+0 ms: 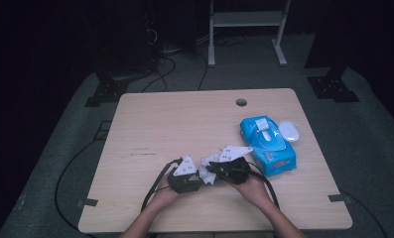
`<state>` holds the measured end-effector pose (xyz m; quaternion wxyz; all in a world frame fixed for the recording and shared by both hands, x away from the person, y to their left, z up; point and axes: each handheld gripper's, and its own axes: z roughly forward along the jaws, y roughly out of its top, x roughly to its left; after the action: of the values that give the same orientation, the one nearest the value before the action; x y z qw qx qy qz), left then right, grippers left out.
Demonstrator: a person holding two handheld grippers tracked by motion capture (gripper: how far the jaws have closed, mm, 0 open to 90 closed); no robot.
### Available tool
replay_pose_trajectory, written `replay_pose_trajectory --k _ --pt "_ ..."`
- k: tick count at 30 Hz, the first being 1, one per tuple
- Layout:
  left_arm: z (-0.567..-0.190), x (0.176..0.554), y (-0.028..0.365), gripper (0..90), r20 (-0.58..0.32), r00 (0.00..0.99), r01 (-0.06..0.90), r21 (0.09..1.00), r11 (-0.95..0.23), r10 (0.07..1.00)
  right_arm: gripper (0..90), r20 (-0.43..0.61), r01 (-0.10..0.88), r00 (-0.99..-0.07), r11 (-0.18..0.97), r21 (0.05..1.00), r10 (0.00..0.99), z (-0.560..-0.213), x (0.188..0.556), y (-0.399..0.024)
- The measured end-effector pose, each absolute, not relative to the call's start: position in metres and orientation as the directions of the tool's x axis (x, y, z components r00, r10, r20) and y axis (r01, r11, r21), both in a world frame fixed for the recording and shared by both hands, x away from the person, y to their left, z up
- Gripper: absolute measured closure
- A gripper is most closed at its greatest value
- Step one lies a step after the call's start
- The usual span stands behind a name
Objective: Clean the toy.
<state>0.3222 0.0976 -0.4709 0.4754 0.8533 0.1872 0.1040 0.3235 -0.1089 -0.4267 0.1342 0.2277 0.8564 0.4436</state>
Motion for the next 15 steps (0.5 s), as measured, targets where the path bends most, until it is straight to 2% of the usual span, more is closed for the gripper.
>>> replay_pose_trajectory --k 7,10,15 --pt "-0.470 0.322 0.095 69.6 0.010 0.915 0.208 0.844 -0.494 0.404 82.5 0.011 0.327 -0.819 0.452 0.830 0.574 -0.427 0.330 -0.137" --pt "-0.470 0.322 0.095 69.6 0.009 0.914 0.209 0.846 -0.491 0.406 82.5 0.036 0.322 -0.835 0.434 0.841 0.550 -0.428 0.327 -0.128" --pt "-0.470 0.321 0.095 70.7 -0.001 0.915 0.213 0.850 -0.482 0.403 82.4 0.022 0.303 -0.849 0.452 0.839 0.528 -0.429 0.326 -0.123"
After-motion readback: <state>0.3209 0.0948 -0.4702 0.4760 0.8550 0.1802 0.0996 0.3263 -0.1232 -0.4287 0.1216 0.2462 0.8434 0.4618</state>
